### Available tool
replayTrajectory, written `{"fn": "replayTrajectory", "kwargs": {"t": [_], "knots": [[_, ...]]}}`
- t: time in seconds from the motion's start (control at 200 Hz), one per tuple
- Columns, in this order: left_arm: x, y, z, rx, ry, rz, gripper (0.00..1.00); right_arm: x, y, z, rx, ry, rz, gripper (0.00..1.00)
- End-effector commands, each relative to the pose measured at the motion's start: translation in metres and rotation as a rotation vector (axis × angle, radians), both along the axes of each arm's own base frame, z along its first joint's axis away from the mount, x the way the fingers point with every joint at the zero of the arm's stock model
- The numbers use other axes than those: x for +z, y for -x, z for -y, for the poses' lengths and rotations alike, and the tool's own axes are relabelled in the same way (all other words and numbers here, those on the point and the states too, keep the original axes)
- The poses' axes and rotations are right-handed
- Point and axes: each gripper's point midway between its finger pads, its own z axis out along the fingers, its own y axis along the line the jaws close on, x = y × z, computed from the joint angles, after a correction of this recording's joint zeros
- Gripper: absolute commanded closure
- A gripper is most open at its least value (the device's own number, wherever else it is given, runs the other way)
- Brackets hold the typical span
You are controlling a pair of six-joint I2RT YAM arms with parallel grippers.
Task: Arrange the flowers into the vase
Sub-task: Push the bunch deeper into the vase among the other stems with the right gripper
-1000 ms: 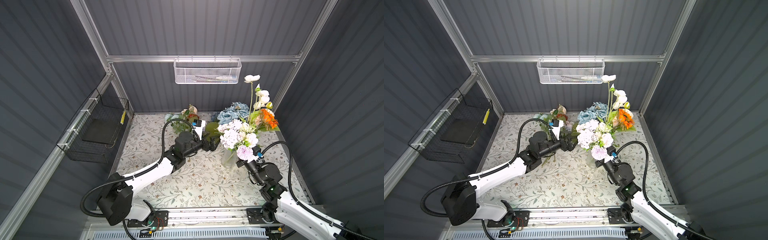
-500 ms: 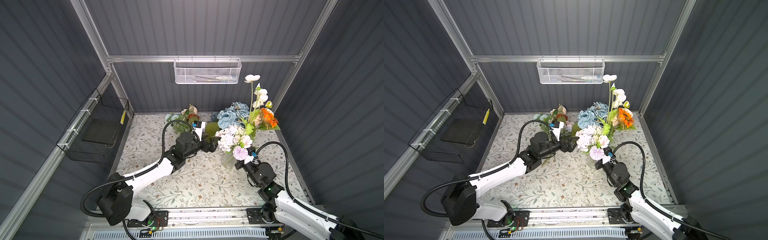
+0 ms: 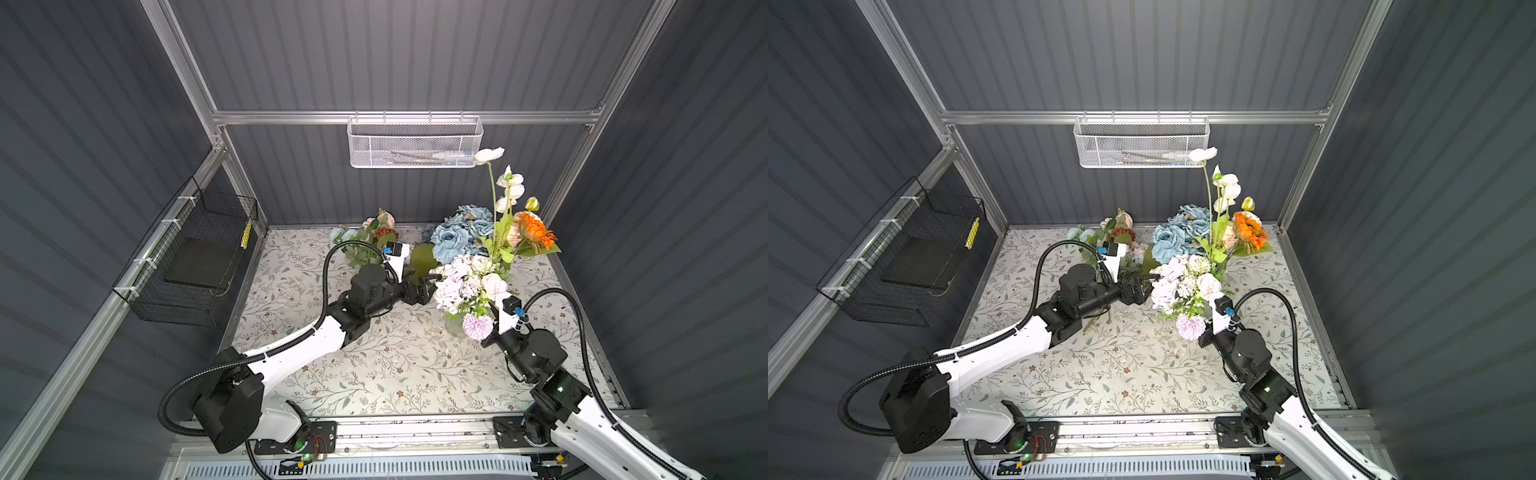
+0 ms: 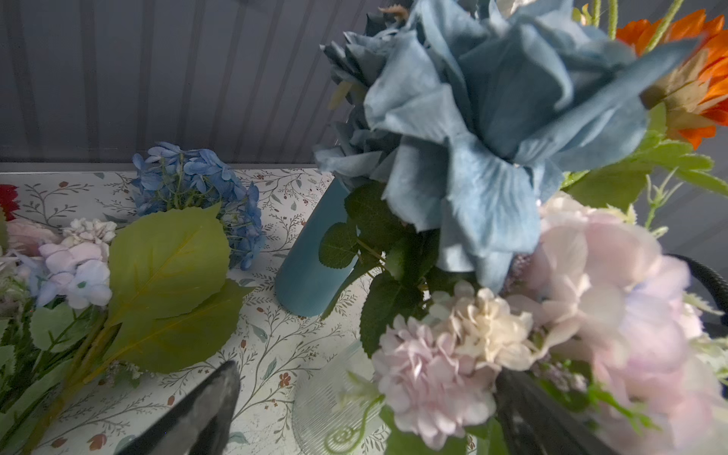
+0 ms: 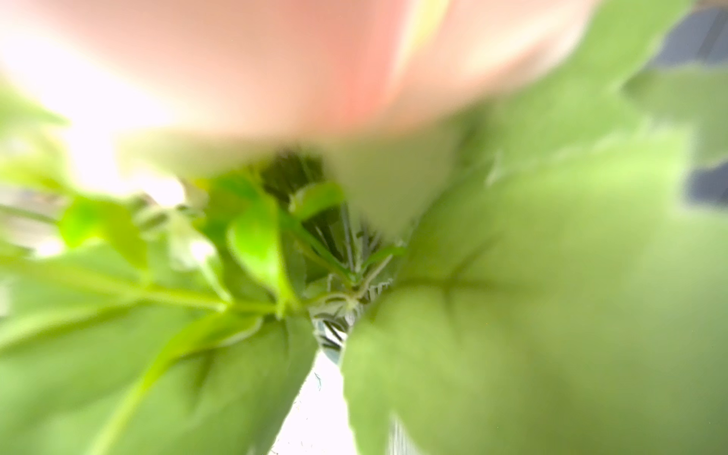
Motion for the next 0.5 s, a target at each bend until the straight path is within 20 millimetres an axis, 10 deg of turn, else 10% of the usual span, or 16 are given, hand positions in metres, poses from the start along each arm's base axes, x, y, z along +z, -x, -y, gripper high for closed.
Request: {"fn": "replayTrajectory", "kwargs": {"t": [0.0, 0.31, 0.495], "knots": [[0.001, -0.002, 0.001, -0.012, 0.001, 0.01, 0.01, 0.029, 0.002, -0.001, 0.007, -0.005, 0.074, 0.4], [0.004, -0.003, 0.002, -0.011, 0.0, 0.009, 0.01, 0.038, -0.016, -0.004, -0.042, 0.088, 0.153, 0.63], [0.005, -0.004, 0.0, -0.002, -0.004, 0.015, 0.01, 0.03, -0.015, -0.001, -0.055, 0.09, 0.165, 1.0]]}}
